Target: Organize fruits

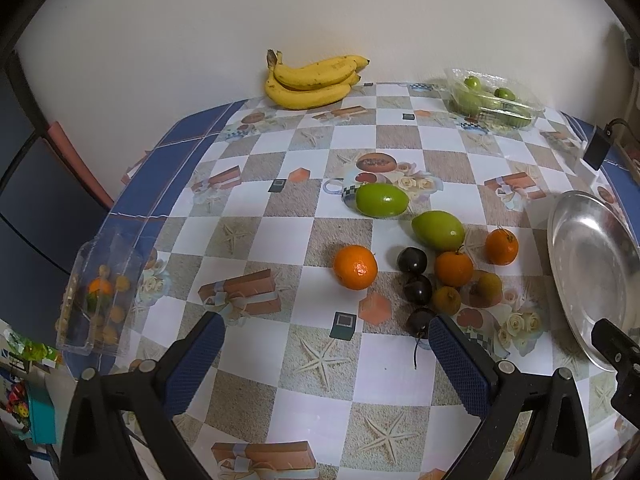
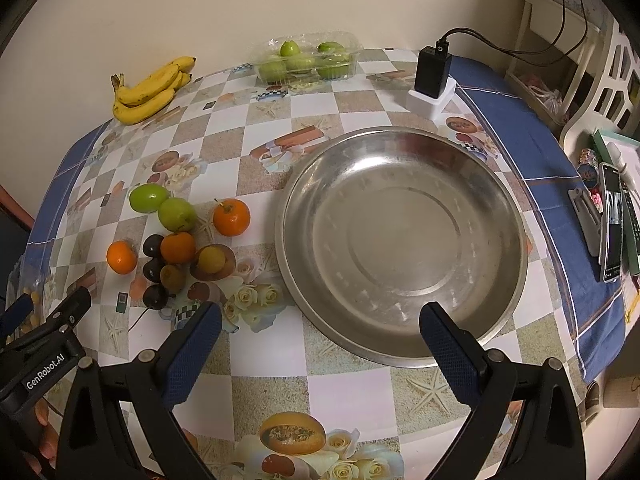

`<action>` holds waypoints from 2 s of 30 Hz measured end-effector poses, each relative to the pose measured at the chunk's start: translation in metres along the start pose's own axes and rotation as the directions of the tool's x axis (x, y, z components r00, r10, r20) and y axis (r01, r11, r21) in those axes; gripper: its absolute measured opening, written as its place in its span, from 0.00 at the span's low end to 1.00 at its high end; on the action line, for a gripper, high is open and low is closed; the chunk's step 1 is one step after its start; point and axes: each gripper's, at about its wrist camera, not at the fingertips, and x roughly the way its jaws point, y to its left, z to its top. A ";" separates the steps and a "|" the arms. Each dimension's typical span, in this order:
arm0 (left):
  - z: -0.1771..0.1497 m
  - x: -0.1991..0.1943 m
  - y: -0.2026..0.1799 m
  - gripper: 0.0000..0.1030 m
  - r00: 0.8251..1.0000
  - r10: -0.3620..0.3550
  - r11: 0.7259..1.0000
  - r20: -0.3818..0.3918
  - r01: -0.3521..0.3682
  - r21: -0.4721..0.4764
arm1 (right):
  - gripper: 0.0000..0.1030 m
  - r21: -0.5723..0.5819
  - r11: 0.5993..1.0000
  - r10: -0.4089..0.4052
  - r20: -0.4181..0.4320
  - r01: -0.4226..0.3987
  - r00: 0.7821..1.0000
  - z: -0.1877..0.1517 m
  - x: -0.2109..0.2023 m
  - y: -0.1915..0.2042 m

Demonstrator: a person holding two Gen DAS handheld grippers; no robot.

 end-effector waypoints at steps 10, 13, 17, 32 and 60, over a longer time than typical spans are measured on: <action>0.000 0.000 0.000 1.00 1.000 0.001 1.000 0.000 -0.001 0.000 | 0.96 0.001 1.000 0.000 -0.010 0.000 1.000 0.000 0.002 0.000; 0.000 0.000 0.000 1.00 1.000 0.001 1.000 0.000 -0.001 0.001 | 0.96 0.001 1.000 -0.001 -0.011 0.001 1.000 0.000 0.003 0.000; 0.000 0.000 0.000 1.00 1.000 0.001 1.000 0.000 -0.001 0.000 | 0.96 0.000 1.000 -0.001 -0.014 0.001 1.000 -0.001 0.004 0.001; 0.000 0.000 0.000 1.00 1.000 0.002 1.000 0.000 -0.002 0.001 | 0.96 -0.003 1.000 -0.003 -0.020 0.003 1.000 -0.001 0.005 0.002; 0.014 -0.001 0.015 1.00 0.999 -0.038 0.997 -0.013 0.038 -0.060 | 0.96 -0.048 0.998 0.037 -0.007 -0.037 0.999 0.004 0.002 0.013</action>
